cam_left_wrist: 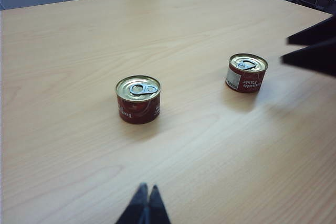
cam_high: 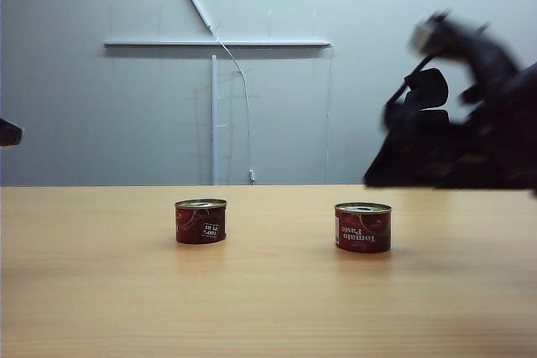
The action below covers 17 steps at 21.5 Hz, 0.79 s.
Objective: Stack a can of tomatoes on the right onto the can of tomatoes on the left.
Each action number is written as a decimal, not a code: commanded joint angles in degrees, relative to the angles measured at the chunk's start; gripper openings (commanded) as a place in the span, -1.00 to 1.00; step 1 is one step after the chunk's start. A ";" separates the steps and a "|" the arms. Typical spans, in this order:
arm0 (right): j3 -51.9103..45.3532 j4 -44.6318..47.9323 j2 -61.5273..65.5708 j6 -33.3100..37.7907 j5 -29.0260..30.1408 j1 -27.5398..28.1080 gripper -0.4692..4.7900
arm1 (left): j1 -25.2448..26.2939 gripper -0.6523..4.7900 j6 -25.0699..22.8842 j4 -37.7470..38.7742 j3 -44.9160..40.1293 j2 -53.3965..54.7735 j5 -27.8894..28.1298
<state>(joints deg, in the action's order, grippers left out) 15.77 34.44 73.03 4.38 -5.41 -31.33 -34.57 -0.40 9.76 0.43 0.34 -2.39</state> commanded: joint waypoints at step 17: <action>11.04 13.00 19.54 0.07 3.28 -0.07 -0.42 | -0.02 -0.77 0.00 0.50 0.07 0.00 -0.22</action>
<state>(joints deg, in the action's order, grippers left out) 25.80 42.74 92.88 4.25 -4.84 -31.33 -34.57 -0.40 9.74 0.43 0.34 -2.39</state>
